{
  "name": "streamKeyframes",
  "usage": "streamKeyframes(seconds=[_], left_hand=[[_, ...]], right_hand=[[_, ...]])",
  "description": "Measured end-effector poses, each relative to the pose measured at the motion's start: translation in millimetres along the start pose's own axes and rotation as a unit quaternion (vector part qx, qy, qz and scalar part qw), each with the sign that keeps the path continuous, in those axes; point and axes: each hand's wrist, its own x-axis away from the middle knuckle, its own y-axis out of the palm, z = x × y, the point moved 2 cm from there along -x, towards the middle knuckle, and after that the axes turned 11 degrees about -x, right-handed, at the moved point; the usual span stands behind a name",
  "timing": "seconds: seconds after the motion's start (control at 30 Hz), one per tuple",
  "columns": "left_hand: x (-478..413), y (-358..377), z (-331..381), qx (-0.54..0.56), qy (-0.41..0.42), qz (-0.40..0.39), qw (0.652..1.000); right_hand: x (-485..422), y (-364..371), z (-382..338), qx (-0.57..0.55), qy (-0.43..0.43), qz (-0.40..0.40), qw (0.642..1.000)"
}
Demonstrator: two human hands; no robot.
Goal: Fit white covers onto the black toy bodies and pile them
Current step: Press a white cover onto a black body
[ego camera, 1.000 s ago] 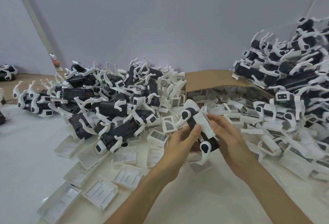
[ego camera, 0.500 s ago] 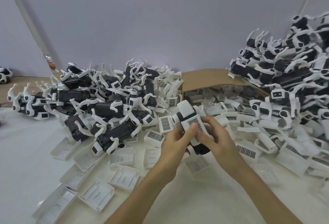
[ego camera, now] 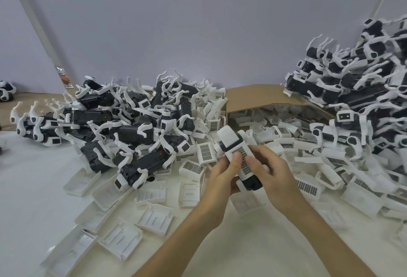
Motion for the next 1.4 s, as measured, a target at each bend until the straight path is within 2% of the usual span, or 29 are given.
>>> streamKeyframes(seconds=[0.2, 0.37, 0.67, 0.77, 0.97, 1.03, 1.17, 1.27, 1.33, 1.4], left_hand=[[1, 2, 1, -0.003, 0.03, -0.003, 1.0], [3, 1, 2, -0.053, 0.053, 0.011, 0.997], [6, 3, 6, -0.075, 0.067, -0.032, 0.994], [7, 3, 8, -0.079, 0.074, -0.026, 0.994], [9, 5, 10, -0.096, 0.081, 0.001, 0.992], [9, 6, 11, -0.113, 0.083, -0.01, 0.99], [9, 6, 14, -0.144, 0.086, -0.049, 0.985], [9, 6, 12, -0.165, 0.068, -0.051, 0.983], [7, 3, 12, -0.169, 0.068, -0.02, 0.983], [4, -4, 15, -0.164, 0.073, 0.054, 0.982]], right_hand=[[4, -2, -3, -0.01, -0.037, 0.027, 0.999], [3, -1, 0, -0.038, 0.012, 0.03, 0.999], [1, -5, -4, -0.013, -0.016, 0.065, 0.998], [2, -5, -5, 0.01, -0.041, 0.079, 0.996], [-2, -14, -7, 0.019, -0.04, 0.107, 0.993], [-3, -18, -8, 0.013, -0.042, 0.093, 0.995], [-4, -24, -11, -0.075, -0.029, 0.004, 0.997], [-6, -27, -15, -0.075, -0.005, -0.007, 0.997], [-6, -33, -16, -0.064, 0.017, -0.033, 0.997], [-6, -43, -20, -0.05, 0.05, -0.074, 0.995]])
